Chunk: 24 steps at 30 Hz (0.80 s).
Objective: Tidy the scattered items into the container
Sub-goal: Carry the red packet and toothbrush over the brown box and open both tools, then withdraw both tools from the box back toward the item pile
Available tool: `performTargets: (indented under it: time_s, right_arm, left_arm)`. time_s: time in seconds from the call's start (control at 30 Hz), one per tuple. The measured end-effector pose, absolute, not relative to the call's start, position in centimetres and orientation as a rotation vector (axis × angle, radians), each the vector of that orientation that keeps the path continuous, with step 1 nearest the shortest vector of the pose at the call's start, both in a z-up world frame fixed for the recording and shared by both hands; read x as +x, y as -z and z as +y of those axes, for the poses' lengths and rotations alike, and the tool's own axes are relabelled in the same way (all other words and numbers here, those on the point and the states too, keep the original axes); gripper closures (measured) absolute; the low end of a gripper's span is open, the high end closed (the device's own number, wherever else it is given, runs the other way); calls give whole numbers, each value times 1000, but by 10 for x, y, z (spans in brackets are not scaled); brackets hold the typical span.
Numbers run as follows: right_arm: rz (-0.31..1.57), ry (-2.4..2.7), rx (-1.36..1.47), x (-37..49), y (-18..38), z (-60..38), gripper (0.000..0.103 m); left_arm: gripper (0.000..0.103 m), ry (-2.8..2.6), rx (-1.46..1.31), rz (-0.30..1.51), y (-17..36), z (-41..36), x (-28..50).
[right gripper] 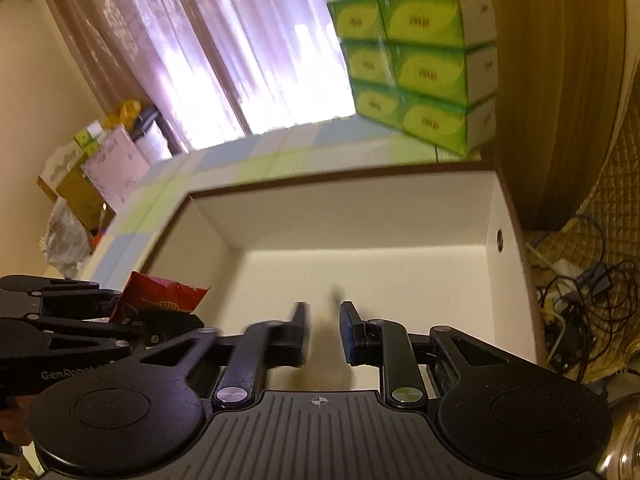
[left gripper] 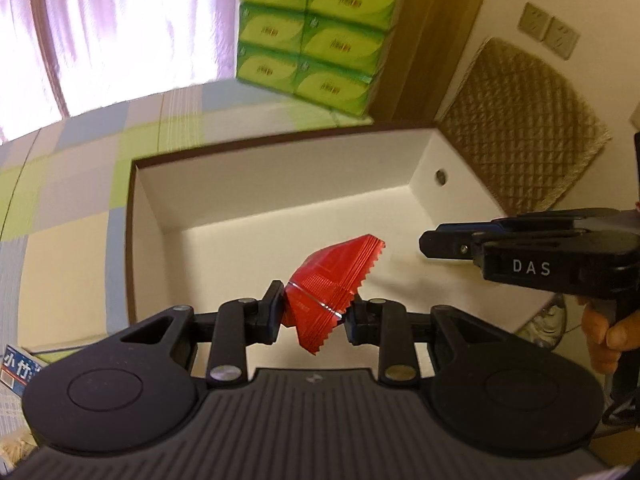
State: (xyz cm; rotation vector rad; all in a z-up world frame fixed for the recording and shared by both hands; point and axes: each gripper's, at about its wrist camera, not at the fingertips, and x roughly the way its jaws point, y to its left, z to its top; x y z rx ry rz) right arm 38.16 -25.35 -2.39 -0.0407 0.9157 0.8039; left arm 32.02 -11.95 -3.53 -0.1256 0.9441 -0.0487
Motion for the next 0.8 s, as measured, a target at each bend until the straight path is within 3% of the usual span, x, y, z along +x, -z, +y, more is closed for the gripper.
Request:
performTargets:
  time_s: [0.03,0.6,0.67,0.7,0.73,0.77,0.8]
  right_arm:
    - [931,-801,-55,384,29,-251,97]
    - [1072,-810,-143,405,57,-261,96]
    - [1088,-809,-166,405,61,-262,96]
    - [1092,-809,-175,406,61,-261,96]
    - [1099,-811,-186,406,62,-262,93]
    - [1106,-815,-195,407,63,-261,64]
    - [1108,-816,-203,407,63,-262,44]
  left_arm:
    - [78,43,-129,960,40,-120,324]
    - [78,-1,-143,1103,75,-132,340]
    - [62,-14,-130,1135,80,-134,343]
    - [28,-24,-122,1157,83,-134,345]
    - [10,-37,-110,1169,85,-135,346]
    - [9,-52,-91,1171,85,-136,347]
    - [11,-64,-71,1169,85,-137,347]
